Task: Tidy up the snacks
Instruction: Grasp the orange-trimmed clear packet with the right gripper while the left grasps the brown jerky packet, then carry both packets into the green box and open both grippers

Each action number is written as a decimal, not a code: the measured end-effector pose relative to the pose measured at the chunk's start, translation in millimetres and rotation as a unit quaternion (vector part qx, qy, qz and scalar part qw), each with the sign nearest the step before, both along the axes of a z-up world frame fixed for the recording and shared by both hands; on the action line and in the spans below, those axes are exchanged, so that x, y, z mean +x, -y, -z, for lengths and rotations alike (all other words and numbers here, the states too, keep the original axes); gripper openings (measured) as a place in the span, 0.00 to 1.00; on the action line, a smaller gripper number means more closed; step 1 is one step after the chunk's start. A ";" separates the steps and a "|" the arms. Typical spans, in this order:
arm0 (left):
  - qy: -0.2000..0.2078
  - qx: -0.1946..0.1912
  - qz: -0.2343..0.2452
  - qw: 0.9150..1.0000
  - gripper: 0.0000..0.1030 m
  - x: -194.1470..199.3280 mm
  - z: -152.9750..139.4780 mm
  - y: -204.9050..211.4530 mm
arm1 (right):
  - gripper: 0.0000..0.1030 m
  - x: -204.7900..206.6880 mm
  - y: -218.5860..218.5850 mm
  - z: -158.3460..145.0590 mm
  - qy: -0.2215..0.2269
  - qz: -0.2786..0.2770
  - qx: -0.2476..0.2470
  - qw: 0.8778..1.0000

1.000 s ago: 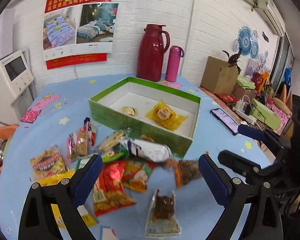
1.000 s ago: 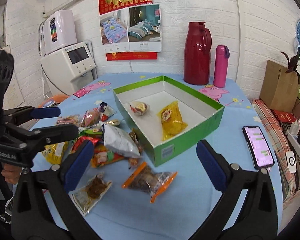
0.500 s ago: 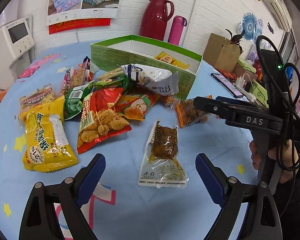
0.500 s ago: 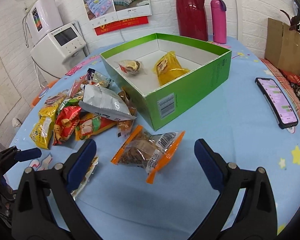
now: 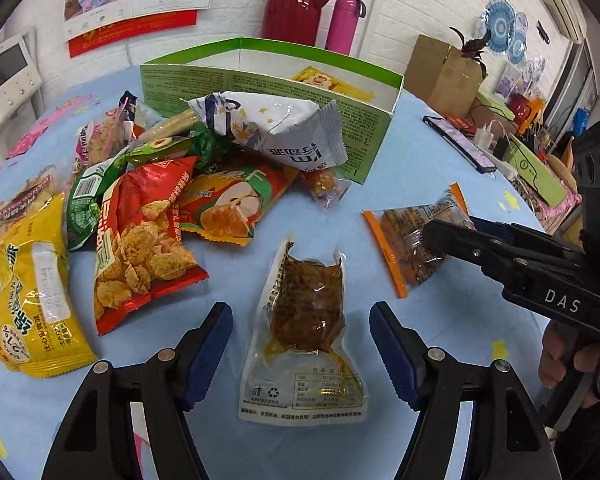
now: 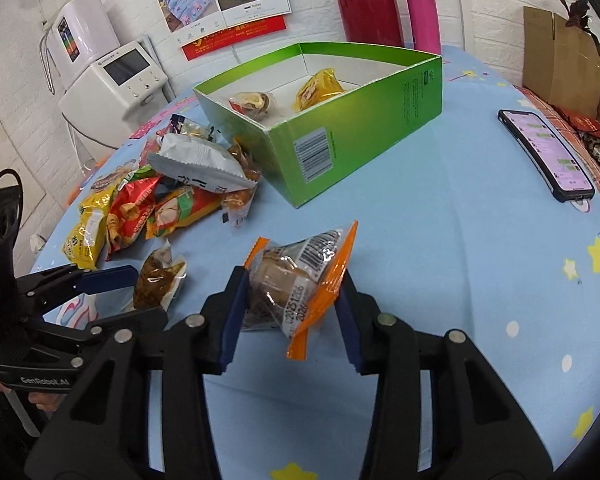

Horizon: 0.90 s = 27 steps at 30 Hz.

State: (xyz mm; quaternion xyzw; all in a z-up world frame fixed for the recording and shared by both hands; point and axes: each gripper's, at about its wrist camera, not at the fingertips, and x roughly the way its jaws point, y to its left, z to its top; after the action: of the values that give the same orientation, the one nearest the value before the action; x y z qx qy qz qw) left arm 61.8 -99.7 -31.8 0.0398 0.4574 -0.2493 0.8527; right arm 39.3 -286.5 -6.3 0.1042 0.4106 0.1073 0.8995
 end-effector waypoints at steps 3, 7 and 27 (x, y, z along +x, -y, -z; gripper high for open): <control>0.008 0.012 0.002 1.000 0.69 -0.2 1.8 3.9 | 0.44 1.9 -2.2 0.4 0.003 0.002 0.002 1.000; 0.035 0.047 -0.007 0.998 0.55 0.9 3.3 10.0 | 0.45 5.5 -2.0 3.3 0.002 0.000 0.007 1.000; 0.112 -0.041 -0.009 0.993 0.43 38.2 -114.3 3.7 | 0.39 12.4 3.9 -92.5 0.129 0.006 0.018 0.992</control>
State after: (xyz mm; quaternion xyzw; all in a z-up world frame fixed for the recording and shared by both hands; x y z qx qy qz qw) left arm 100.0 -103.4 82.5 0.0286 0.3485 -0.2542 0.9017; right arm 51.7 -290.4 86.1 0.1080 0.2889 0.1215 0.9434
